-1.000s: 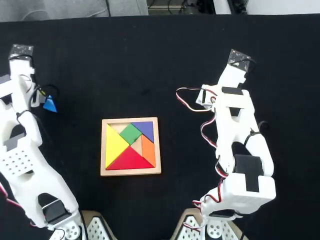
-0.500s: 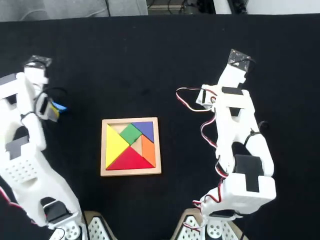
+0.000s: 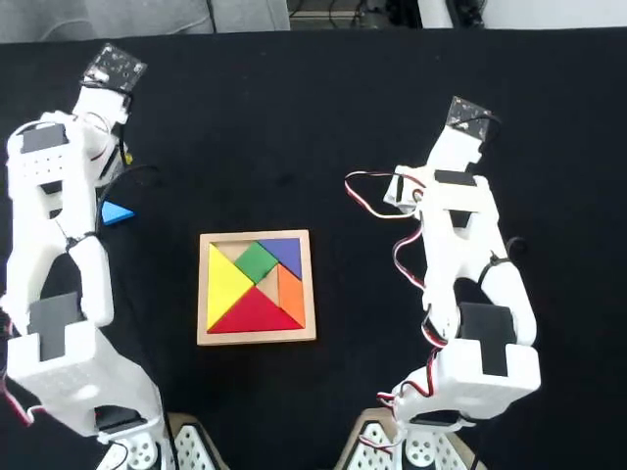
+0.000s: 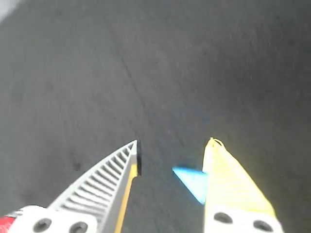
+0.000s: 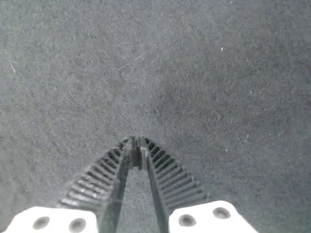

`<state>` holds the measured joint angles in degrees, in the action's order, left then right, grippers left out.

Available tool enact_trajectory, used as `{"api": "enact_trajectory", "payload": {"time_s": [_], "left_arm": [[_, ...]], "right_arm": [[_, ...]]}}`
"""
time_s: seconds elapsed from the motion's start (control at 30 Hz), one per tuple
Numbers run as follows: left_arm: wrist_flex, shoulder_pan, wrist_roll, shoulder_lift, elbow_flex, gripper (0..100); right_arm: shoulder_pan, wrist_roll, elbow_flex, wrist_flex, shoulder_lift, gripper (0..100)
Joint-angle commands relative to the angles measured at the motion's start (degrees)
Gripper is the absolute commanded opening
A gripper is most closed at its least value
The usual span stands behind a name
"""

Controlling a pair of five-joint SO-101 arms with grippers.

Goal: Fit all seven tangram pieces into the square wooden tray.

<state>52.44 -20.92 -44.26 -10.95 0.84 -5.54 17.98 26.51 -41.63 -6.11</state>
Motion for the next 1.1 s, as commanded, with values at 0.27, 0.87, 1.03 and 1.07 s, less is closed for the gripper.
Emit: {"api": "enact_trajectory", "payload": {"time_s": [0.27, 0.87, 1.03, 1.07], "left_arm": [[-15.0, -6.8, 5.5, -16.4, 2.4, 23], [7.6, -14.6, -9.1, -3.3, -0.6, 22], [13.9, -9.7, -4.6, 5.7, -0.3, 23], [16.5, -7.9, -4.6, 6.5, -1.1, 23]], "right_arm": [[-0.5, 0.7, -2.7, 1.1, 3.6, 1.1], [-0.5, 0.7, -2.7, 1.1, 3.7, 1.1], [-0.6, 0.7, -2.7, 1.1, 3.7, 1.1], [-0.6, 0.7, -2.7, 1.1, 3.7, 1.1]]}}
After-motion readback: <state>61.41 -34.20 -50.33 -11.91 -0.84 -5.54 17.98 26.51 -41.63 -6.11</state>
